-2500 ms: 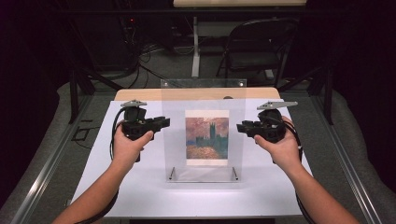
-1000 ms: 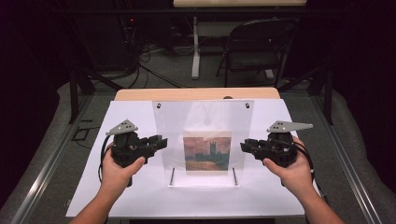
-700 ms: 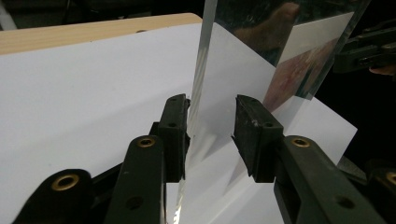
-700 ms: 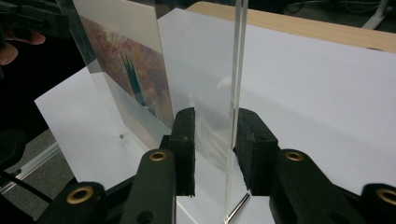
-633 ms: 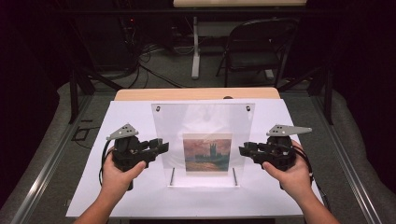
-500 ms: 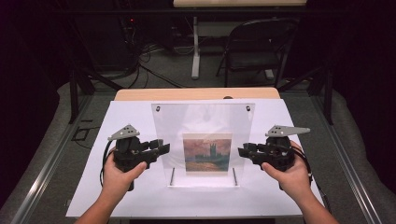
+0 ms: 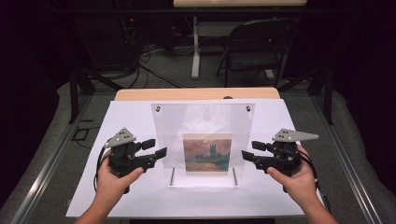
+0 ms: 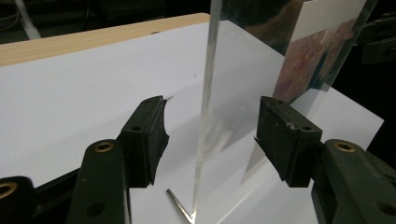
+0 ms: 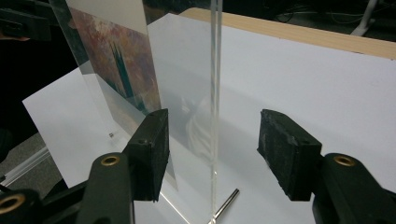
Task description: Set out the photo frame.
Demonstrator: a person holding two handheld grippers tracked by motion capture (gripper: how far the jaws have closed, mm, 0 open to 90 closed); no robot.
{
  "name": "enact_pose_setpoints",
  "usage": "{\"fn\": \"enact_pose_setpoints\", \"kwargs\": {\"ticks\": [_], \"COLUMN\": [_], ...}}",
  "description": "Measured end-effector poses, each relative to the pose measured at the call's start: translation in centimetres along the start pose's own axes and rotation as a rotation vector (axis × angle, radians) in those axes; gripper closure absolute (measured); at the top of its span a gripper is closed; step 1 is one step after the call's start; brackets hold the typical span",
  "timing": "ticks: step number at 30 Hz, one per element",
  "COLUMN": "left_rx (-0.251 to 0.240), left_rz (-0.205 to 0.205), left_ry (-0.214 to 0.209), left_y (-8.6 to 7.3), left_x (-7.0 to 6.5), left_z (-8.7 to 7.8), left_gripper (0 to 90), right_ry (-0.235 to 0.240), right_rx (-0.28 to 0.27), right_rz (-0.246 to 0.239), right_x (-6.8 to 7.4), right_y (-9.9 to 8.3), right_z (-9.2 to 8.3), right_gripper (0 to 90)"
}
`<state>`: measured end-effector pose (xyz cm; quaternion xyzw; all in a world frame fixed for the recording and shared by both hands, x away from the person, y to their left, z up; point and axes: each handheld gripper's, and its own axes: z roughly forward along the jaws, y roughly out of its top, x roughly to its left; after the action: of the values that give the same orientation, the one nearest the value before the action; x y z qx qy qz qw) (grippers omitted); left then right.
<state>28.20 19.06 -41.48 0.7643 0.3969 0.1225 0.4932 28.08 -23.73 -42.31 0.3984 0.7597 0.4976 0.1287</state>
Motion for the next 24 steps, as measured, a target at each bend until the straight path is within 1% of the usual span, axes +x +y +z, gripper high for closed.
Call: {"fn": "enact_pose_setpoints", "kwargs": {"ticks": [2, 4, 8, 9, 11, 15, 16, 17, 18, 19, 21, 24], "left_rx": [-0.006, -0.006, -0.008, -0.007, -0.013, -0.012, -0.011, -0.02, -0.018, -0.017, -0.017, -0.007], "left_rz": [-0.007, -0.014, -0.054, -0.057, -0.063, -0.081, -0.088, -0.101, -0.11, -0.124, -0.135, -0.131], "left_ry": [0.011, 0.031, 0.076, 0.093, 0.127, 0.171, 0.181, 0.185, 0.18, 0.186, 0.192, 0.219], "left_y": [-0.3, -0.8, -1.8, -2.0, -2.6, -3.9, -4.2, -4.7, -5.0, -5.3, -6.1, -7.2], "left_x": [0.3, 0.7, 1.9, 2.1, 2.7, 3.7, 3.8, 4.1, 4.2, 4.3, 4.6, 4.9], "left_z": [-0.4, -0.8, -1.2, -1.3, -1.4, -1.5, -1.6, -1.7, -1.7, -1.7, -1.6, -1.2], "left_gripper": [41.7, 41.7, 41.7, 41.7, 41.8, 41.8, 41.9, 41.9, 41.9, 42.0, 42.1, 42.1], "right_ry": [-0.016, -0.031, -0.057, -0.068, -0.082, -0.12, -0.125, -0.132, -0.14, -0.146, -0.157, -0.176], "right_rx": [-0.006, -0.008, -0.014, -0.013, -0.015, -0.007, -0.005, -0.007, -0.001, 0.003, 0.009, 0.01], "right_rz": [-0.007, -0.008, 0.01, 0.004, 0.011, 0.022, 0.034, 0.042, 0.046, 0.052, 0.065, 0.087], "right_x": [-0.1, -0.3, -0.7, -0.9, -1.1, -1.7, -1.8, -2.0, -2.2, -2.3, -2.5, -2.7], "right_y": [-0.3, -0.6, -1.2, -1.4, -1.6, -2.4, -2.7, -3.0, -3.3, -3.5, -4.0, -4.8], "right_z": [-0.4, -0.7, -1.0, -1.1, -1.0, -0.8, -0.7, -0.6, -0.5, -0.4, -0.2, 0.1], "right_gripper": [43.0, 43.0, 43.0, 43.0, 43.0, 43.0, 43.0, 43.0, 43.0, 43.0, 43.0, 43.0]}}
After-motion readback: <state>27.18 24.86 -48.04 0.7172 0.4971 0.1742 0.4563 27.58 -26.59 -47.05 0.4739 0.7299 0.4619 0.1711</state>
